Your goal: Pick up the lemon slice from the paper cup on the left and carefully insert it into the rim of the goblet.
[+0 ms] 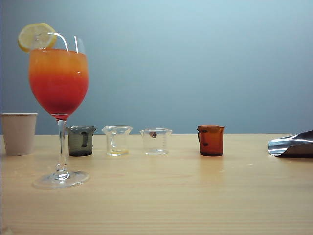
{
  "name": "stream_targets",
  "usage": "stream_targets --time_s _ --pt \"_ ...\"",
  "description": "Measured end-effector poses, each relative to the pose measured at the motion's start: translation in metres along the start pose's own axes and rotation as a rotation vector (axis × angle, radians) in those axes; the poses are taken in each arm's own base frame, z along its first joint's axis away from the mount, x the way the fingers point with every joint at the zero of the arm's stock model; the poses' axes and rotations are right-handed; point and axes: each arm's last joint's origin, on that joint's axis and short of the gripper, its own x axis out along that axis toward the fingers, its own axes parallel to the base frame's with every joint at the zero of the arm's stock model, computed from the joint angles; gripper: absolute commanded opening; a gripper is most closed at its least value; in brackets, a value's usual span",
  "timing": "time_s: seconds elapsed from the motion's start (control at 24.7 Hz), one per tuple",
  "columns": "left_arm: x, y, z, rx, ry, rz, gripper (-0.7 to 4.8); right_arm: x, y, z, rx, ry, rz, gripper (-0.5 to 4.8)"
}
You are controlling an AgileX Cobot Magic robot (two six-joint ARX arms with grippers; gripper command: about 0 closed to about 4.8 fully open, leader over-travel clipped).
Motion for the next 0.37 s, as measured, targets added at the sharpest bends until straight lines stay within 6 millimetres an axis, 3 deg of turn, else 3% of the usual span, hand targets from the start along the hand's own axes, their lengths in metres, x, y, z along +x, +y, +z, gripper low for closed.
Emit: stream_targets --time_s 0.37 --pt "0.0 -0.0002 -0.0001 0.0 0.001 -0.003 0.0 -0.0002 -0.0048 0.0011 0.009 -0.012 -0.048 0.04"
